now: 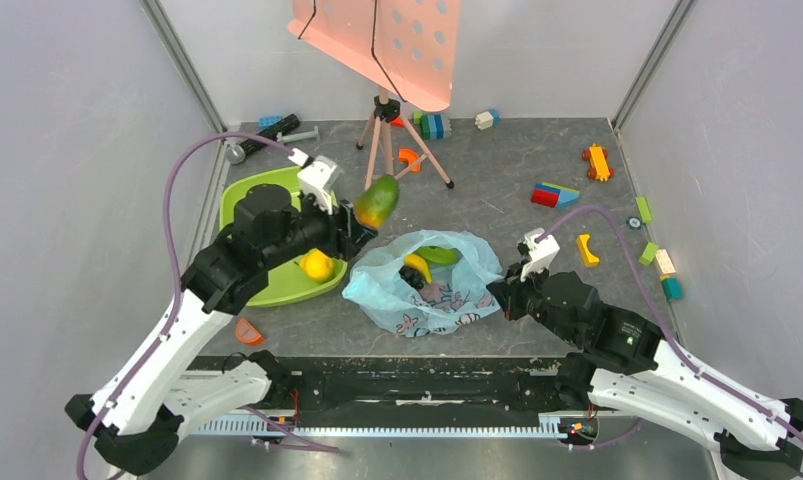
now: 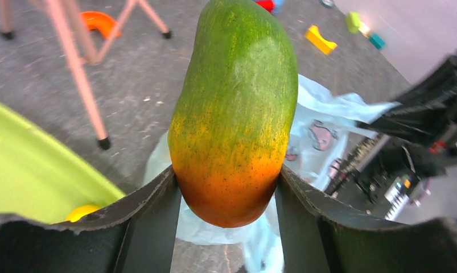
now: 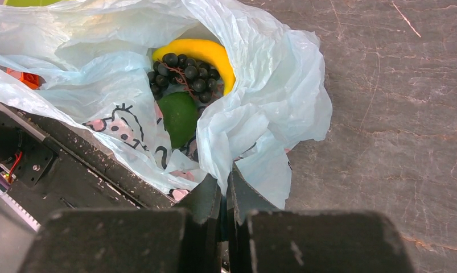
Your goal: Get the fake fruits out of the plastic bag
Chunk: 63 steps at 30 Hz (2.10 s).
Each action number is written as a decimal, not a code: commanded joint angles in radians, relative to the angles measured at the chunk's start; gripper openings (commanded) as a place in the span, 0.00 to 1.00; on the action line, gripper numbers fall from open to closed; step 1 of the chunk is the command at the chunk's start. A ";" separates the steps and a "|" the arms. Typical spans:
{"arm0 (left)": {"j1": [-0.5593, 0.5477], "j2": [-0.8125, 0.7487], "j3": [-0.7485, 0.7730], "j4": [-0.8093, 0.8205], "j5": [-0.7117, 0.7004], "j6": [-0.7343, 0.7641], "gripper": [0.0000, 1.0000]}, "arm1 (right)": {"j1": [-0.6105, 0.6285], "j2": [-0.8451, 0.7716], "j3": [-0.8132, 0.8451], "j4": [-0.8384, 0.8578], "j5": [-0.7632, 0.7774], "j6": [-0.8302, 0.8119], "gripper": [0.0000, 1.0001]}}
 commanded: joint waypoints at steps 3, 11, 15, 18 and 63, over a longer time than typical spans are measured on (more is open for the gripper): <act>0.193 -0.059 -0.092 0.079 -0.070 -0.127 0.58 | 0.001 -0.007 -0.008 0.020 0.003 0.006 0.00; 0.420 -0.064 -0.242 0.124 -0.104 -0.254 0.58 | 0.001 -0.007 -0.012 0.015 0.001 0.001 0.00; 0.482 -0.038 -0.330 0.192 -0.125 -0.312 0.58 | 0.001 -0.005 -0.012 0.011 -0.003 -0.002 0.00; 0.492 -0.001 -0.378 0.248 -0.172 -0.340 0.59 | 0.001 0.001 -0.013 0.012 -0.008 -0.003 0.00; 0.496 0.645 -0.341 0.575 -0.349 -0.440 0.80 | 0.001 0.008 -0.020 0.017 -0.042 -0.006 0.00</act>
